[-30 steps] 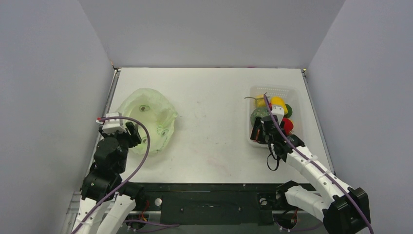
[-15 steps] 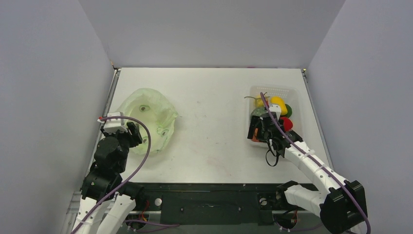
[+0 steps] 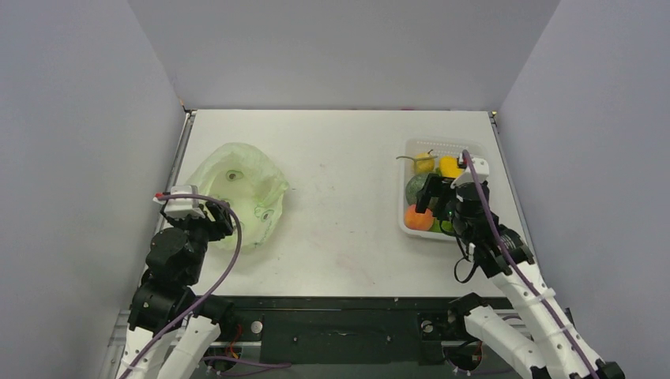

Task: Take the fake fruits out of the plastic bag
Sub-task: Reset both arms

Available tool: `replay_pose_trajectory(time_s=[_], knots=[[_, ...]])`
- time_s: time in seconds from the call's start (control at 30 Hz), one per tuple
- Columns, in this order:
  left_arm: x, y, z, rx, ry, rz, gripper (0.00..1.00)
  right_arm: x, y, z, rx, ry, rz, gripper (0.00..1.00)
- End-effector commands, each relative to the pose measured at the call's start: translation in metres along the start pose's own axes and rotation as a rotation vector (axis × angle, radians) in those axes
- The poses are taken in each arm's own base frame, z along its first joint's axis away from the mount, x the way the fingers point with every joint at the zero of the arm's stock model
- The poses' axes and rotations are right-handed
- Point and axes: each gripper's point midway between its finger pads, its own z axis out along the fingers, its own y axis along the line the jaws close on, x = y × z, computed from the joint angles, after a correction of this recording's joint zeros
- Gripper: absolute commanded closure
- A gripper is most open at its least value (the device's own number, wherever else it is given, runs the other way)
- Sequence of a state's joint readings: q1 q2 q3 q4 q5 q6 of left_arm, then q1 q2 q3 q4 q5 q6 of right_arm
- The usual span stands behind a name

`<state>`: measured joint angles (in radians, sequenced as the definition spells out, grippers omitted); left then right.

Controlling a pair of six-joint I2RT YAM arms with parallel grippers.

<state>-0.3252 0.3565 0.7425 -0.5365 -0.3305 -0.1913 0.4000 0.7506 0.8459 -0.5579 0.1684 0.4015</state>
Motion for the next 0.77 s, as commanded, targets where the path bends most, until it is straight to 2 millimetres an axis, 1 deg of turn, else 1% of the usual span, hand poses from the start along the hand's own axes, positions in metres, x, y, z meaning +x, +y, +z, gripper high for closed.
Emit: replay_pose_trajectory(time_s=[0.0,0.03,0.07,0.1,0.13,0.17,0.2,0.23,0.27,0.4,0.5,0.6,0.73], knots=[[-0.062,-0.025,-0.021,0.128,-0.124,-0.115,0.4,-0.059,-0.004,-0.054,-0.031,-0.231,0.036,0.15],[-0.069,-0.029,-0.024,0.146,-0.127,-0.136,0.4,-0.068,-0.007,-0.063,-0.025,-0.271,0.051,0.14],[-0.084,-0.035,-0.033,0.179,-0.152,-0.153,0.4,-0.076,-0.009,-0.076,-0.034,-0.319,0.066,0.14],[-0.091,-0.04,-0.036,0.206,-0.154,-0.175,0.39,-0.084,-0.011,-0.085,-0.033,-0.36,0.075,0.13],[-0.108,-0.042,-0.046,0.226,-0.188,-0.194,0.39,-0.091,-0.014,-0.097,-0.038,-0.407,0.084,0.13],[-0.115,-0.046,-0.05,0.247,-0.195,-0.217,0.39,-0.099,-0.018,-0.107,-0.027,-0.447,0.098,0.12],[-0.129,-0.048,-0.06,0.265,-0.226,-0.243,0.39,-0.104,-0.022,-0.118,-0.027,-0.488,0.111,0.12],[-0.136,-0.049,-0.065,0.28,-0.241,-0.254,0.38,-0.11,-0.029,-0.126,-0.001,-0.522,0.128,0.12],[-0.148,-0.05,-0.074,0.296,-0.27,-0.277,0.38,-0.114,-0.033,-0.137,0.002,-0.557,0.141,0.12],[-0.176,-0.05,-0.097,0.335,-0.356,-0.318,0.36,-0.126,-0.049,-0.168,0.029,-0.658,0.175,0.11],[-0.188,-0.048,-0.108,0.343,-0.393,-0.328,0.35,-0.129,-0.057,-0.182,0.048,-0.701,0.203,0.11],[-0.191,-0.047,-0.11,0.339,-0.398,-0.325,0.35,-0.131,-0.063,-0.193,0.057,-0.735,0.235,0.11],[-0.188,-0.046,-0.11,0.334,-0.391,-0.326,0.35,-0.129,-0.071,-0.193,0.093,-0.746,0.249,0.11]])
